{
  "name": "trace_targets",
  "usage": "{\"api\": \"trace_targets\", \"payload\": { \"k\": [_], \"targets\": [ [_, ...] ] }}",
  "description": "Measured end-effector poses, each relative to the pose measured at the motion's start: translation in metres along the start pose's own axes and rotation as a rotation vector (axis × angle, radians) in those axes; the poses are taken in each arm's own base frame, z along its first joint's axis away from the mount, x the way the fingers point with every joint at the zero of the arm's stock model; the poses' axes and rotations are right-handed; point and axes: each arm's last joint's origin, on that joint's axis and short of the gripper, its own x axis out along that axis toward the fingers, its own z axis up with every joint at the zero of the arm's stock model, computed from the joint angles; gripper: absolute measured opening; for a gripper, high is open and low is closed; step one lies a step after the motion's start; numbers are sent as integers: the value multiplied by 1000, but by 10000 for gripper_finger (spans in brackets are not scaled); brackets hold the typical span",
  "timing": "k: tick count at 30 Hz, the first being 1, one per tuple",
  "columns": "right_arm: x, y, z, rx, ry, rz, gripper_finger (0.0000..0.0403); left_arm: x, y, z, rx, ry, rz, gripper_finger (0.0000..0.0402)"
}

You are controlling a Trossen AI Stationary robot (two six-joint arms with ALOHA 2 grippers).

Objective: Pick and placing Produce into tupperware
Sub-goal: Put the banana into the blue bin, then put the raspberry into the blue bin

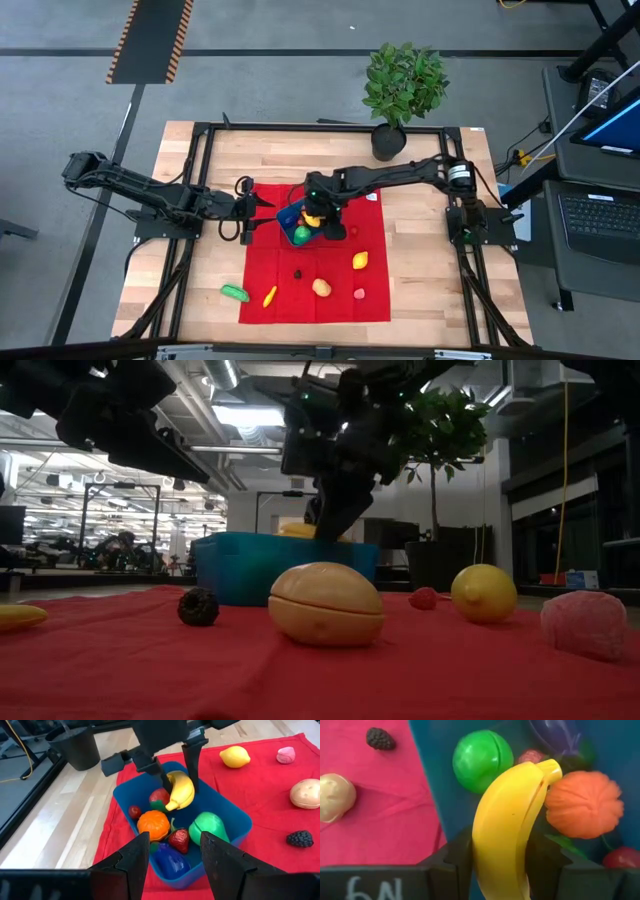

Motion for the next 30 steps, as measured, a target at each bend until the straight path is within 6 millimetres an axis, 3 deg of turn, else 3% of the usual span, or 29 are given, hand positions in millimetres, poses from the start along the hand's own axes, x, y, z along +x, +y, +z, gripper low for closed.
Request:
{"api": "trace_targets", "payload": {
  "k": [6,12,17,23,30],
  "targets": [
    [2,0,-1,16,6,3,147,0,0,0,1,3,0,168],
    [2,0,-1,27,5,21,207,0,0,0,1,3,0,168],
    [-1,1,-1,47,25,25,230,0,0,0,2,4,0,168],
    [-21,4,13,53,49,31,234,0,0,0,2,4,0,168],
    [-52,11,27,25,-39,14,235,0,0,0,11,3,-1,168]
  ]
}}
